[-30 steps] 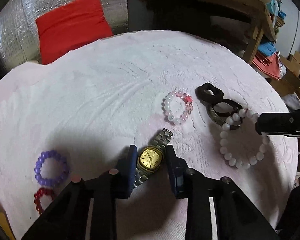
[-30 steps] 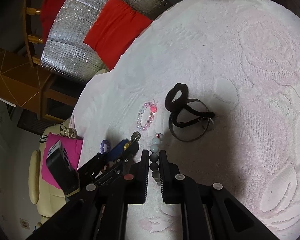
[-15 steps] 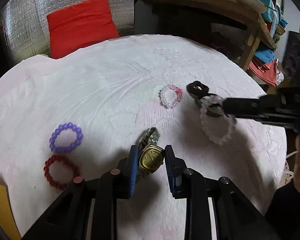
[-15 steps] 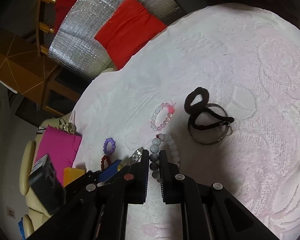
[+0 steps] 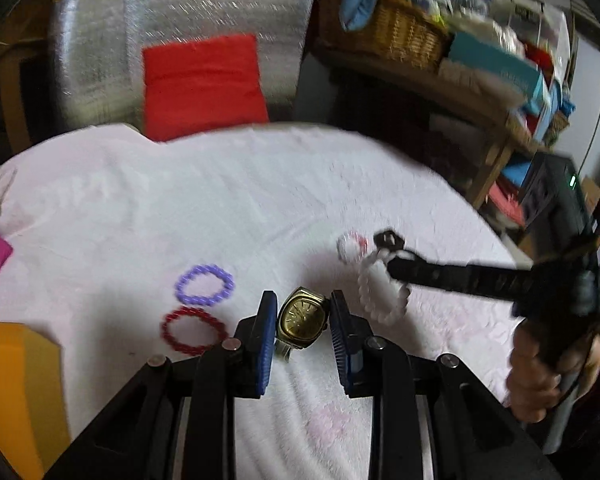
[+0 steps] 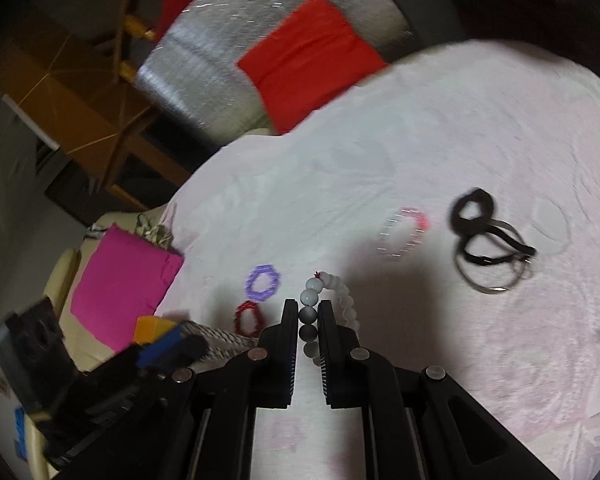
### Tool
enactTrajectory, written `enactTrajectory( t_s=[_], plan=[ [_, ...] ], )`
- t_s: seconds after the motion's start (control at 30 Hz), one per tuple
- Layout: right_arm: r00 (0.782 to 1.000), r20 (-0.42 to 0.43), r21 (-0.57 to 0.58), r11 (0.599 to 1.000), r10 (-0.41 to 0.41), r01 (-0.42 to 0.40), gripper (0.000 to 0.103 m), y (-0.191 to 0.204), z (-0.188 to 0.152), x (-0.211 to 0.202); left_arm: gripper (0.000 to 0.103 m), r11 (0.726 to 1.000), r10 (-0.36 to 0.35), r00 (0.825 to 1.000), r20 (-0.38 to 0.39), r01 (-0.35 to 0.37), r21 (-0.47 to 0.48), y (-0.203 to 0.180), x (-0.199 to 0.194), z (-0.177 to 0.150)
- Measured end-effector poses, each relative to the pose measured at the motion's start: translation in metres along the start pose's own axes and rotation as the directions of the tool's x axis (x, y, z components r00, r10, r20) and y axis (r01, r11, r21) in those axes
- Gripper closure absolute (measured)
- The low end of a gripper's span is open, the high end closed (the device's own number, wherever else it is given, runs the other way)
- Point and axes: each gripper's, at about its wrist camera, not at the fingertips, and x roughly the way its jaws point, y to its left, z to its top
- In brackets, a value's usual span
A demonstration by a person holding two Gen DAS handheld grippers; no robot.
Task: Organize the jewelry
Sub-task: 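Lower the watch into the orange box with the left gripper while the right releases the pearl bracelet there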
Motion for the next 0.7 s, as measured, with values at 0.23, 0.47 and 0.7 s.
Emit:
enactTrajectory(
  t_s=[0.23, 0.47, 0.7],
  plan=[
    [0.994, -0.014, -0.071, 0.991, 0.111, -0.112, 0.092, 0.061, -0.013, 0.013, 0.075, 0.993, 0.093, 0.986, 0.137, -0.082, -0.084, 0.036, -0.077, 0.003],
    [0.972, -0.063, -0.133, 0.964, 0.225, -0.232, 0.092, 0.140, -0.021, 0.046, 0.076, 0.924, 0.350, 0.908, 0.232, -0.295, -0.242, 0.100, -0.161, -0.017],
    [0.930, -0.166, -0.207, 0.911, 0.328, -0.358, 0.092, 0.239, -0.048, 0.097, 0.075, 0.785, 0.555, 0.825, 0.107, -0.478, -0.393, 0.172, -0.189, -0.069]
  ],
)
